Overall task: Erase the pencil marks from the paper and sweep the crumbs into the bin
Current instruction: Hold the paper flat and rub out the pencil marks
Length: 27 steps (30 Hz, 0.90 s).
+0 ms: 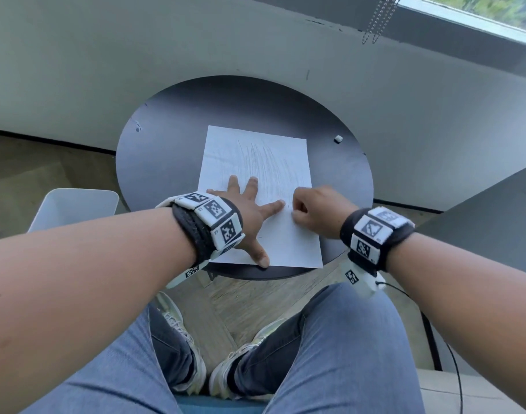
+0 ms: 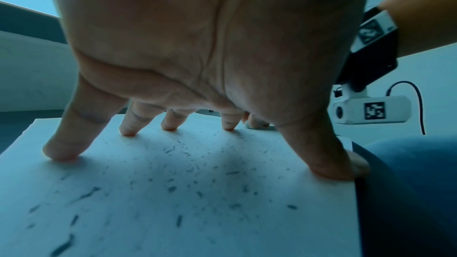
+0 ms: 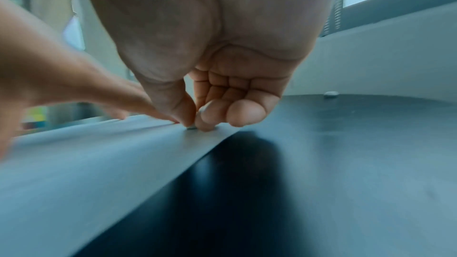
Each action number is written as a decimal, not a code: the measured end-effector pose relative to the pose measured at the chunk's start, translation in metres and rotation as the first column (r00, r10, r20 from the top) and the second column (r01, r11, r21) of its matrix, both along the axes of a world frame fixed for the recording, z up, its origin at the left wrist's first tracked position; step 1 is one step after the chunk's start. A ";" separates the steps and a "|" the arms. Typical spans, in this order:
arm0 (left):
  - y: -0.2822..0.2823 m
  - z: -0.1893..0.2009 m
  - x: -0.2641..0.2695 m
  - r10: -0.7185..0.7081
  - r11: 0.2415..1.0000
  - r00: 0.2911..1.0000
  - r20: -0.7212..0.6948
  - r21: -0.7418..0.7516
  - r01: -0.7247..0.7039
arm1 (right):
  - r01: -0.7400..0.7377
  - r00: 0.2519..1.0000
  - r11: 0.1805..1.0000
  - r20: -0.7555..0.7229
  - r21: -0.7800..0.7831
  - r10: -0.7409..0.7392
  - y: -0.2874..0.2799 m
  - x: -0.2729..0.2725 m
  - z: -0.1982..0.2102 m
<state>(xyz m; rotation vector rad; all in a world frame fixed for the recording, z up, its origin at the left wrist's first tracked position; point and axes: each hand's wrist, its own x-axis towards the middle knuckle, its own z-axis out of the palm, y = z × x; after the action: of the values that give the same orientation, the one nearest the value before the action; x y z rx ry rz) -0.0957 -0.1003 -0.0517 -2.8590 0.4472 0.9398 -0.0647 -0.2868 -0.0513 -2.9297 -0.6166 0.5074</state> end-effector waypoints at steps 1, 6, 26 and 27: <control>0.000 0.001 0.001 -0.002 1.000 1.000 -0.003 0.001 0.002 | 0.036 0.999 0.999 0.007 -0.004 -0.036 -0.001 0.011 -0.002; 0.000 0.001 0.002 -0.003 1.000 1.000 -0.011 0.007 0.003 | 0.023 1.000 1.000 0.018 -0.010 -0.023 -0.001 0.002 -0.003; -0.005 -0.004 0.004 -0.003 1.000 0.999 0.053 -0.010 0.004 | 0.025 0.999 0.999 0.022 0.033 -0.026 -0.008 -0.023 -0.004; -0.006 -0.004 0.004 -0.002 1.000 0.999 0.051 -0.011 0.002 | -0.030 0.999 0.999 0.018 0.032 0.029 -0.008 -0.038 -0.003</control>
<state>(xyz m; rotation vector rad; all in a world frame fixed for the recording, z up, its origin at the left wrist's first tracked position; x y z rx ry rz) -0.0918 -0.1058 -0.0562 -2.8845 0.4519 0.8647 -0.1025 -0.2952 -0.0542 -2.9019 -0.6644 0.4701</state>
